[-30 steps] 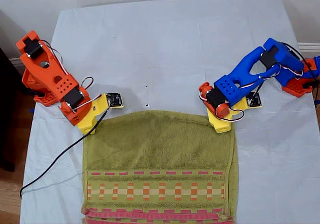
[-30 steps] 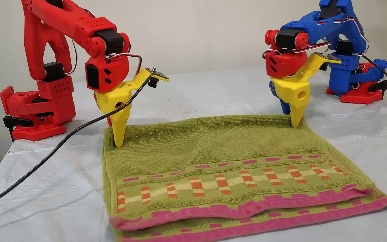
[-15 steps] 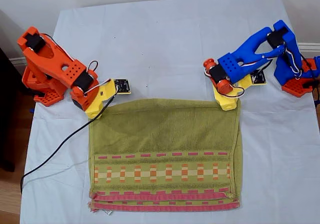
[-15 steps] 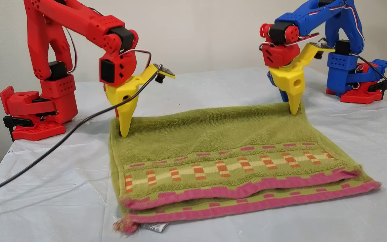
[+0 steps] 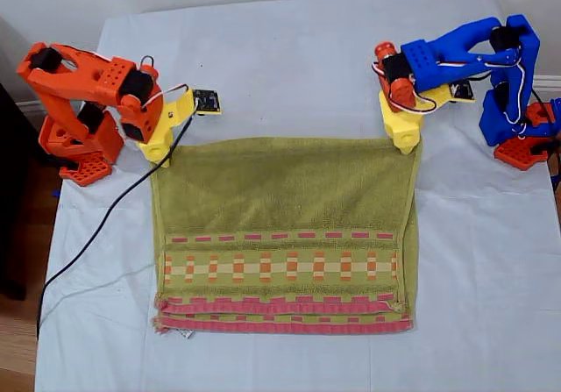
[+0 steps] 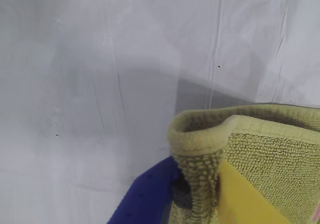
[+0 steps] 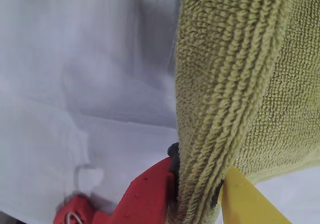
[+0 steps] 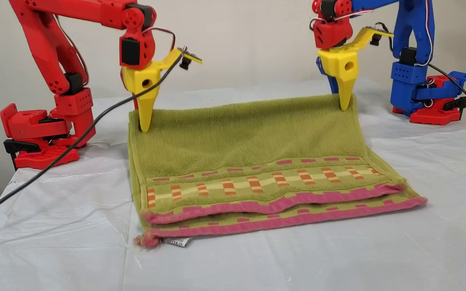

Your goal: Fold the towel.

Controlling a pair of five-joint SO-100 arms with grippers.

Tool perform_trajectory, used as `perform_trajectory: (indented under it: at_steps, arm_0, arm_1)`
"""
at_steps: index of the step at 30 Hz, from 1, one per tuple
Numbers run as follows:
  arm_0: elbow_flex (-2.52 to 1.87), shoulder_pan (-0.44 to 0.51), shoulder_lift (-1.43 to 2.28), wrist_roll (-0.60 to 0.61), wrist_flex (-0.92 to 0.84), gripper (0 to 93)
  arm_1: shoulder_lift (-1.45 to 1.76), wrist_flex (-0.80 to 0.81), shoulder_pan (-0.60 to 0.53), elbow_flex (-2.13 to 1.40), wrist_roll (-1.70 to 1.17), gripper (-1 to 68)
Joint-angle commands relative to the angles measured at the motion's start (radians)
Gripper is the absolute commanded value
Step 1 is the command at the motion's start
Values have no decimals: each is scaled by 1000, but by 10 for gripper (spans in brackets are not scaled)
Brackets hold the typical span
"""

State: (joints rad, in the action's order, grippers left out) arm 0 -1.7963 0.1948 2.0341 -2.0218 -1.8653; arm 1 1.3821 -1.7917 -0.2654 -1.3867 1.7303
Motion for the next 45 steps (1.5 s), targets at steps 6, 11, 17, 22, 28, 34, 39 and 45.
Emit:
perform_trajectory:
  at_steps: [6,11,17,22,28,34,39,45]
  arm_0:
    - [233,52,-11,187,-144,1]
    - [336,101,38,252,-204,1]
    - [400,183,98,333,-202,1]
    - [336,288,210,314,-184,1]
    - [360,445,190,325,-123,1]
    - [377,545,95,322,-18,1]
    - [331,595,58,321,126,1]
    - [331,620,-37,387,250,1]
  arm_1:
    - [272,-9,-64,71,-14,1]
    - [296,-9,-109,169,-18,1]
    - [291,-9,-172,255,23,1]
    - [247,-9,-252,314,127,1]
    - [186,-9,-314,367,204,1]
    - [83,-9,-385,419,287,1]
    - [-20,-9,-463,514,370,1]
    - [-192,-9,-520,719,413,1]
